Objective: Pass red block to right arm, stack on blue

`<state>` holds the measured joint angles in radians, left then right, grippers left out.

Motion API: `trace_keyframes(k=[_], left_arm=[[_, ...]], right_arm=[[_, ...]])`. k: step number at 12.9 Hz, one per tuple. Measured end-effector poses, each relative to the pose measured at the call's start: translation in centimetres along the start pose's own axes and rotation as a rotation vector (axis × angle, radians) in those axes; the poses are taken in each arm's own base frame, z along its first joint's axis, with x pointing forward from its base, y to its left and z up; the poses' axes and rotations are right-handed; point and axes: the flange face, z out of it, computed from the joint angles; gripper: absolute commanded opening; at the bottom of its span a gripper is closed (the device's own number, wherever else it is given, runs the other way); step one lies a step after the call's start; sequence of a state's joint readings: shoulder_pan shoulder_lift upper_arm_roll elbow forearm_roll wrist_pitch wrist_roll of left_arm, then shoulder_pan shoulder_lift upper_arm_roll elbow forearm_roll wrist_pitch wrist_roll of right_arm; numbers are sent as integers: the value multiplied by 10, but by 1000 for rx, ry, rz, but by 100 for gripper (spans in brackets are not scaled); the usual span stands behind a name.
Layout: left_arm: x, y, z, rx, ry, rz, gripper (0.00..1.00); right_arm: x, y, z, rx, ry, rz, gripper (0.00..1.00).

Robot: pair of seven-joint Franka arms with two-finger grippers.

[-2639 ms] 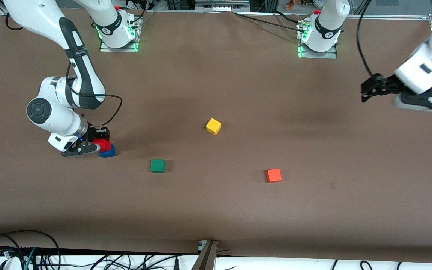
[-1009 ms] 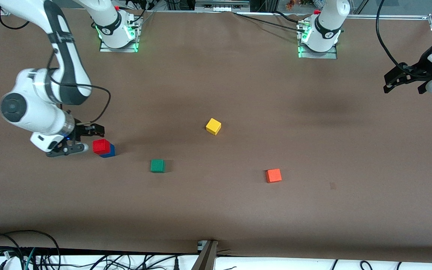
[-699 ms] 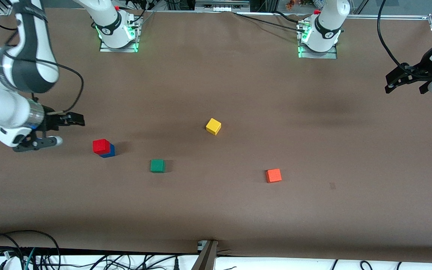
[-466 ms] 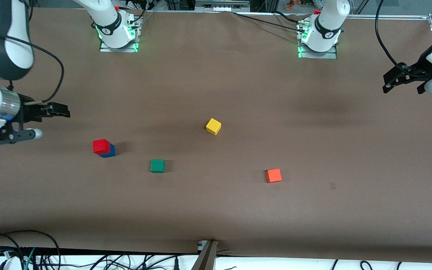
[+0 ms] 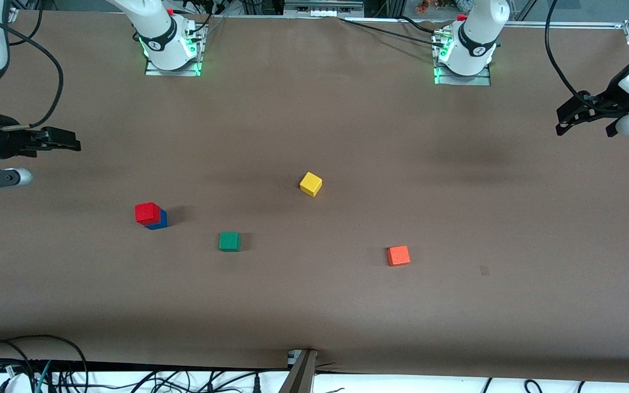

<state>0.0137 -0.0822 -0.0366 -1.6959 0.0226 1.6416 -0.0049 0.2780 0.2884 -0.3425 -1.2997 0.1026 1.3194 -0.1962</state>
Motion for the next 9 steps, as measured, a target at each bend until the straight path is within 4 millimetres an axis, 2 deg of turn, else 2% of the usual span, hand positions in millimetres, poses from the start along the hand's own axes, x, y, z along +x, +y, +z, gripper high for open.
trace_keyframes(k=[4, 7, 9], left_arm=[[0, -2, 0, 0, -1, -3, 100], [0, 3, 0, 0, 0, 5, 100], [0, 3, 0, 0, 0, 4, 100]], right_arm=[[-29, -3, -36, -57, 44, -22, 100], [-67, -1, -67, -48, 93, -28, 100], [-89, 2, -72, -39, 101, -21, 100]])
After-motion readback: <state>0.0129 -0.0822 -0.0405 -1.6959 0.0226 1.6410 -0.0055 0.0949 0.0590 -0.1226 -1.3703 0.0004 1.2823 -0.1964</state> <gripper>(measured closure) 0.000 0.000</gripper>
